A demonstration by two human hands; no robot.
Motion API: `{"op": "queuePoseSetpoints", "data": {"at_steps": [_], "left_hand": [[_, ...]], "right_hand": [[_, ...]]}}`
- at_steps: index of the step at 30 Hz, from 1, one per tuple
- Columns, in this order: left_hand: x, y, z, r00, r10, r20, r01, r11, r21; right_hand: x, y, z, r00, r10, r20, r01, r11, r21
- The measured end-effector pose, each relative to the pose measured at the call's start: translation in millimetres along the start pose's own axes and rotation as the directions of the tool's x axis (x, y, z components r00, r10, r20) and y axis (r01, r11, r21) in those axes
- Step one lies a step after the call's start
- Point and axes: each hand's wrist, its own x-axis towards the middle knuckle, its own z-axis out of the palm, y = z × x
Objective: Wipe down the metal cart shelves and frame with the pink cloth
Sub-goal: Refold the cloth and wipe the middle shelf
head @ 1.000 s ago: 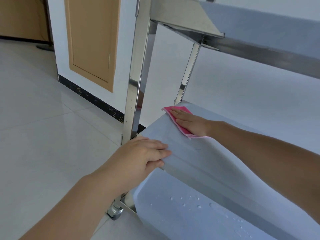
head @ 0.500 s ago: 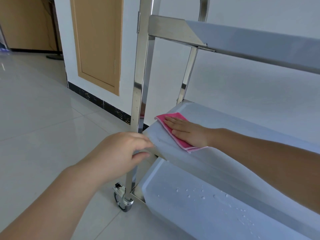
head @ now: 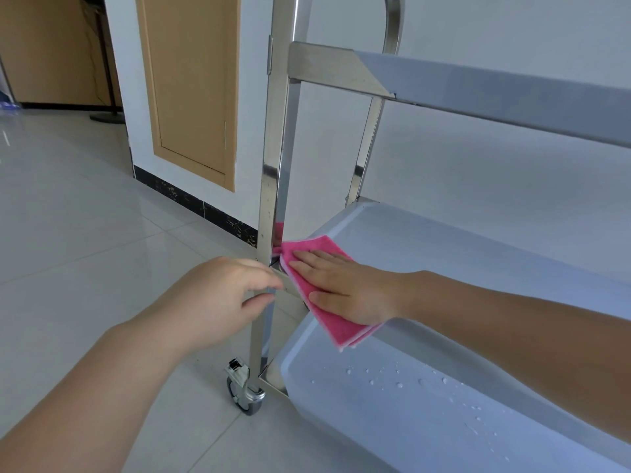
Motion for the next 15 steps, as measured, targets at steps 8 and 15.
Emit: {"op": "queuePoseSetpoints", "data": {"at_steps": [8, 15], "left_hand": [[2, 2, 0, 1.000, -0.012, 0.022, 0.011, 1.000, 0.021], [7, 8, 0, 0.999, -0.002, 0.032, 0.002, 1.000, -0.018]], "right_hand": [[-13, 16, -22, 0.996, 0.008, 0.089, -0.029, 0.969, 0.244], [-29, 40, -25, 0.989, 0.101, 0.110, -0.122, 0.972, 0.199]]}}
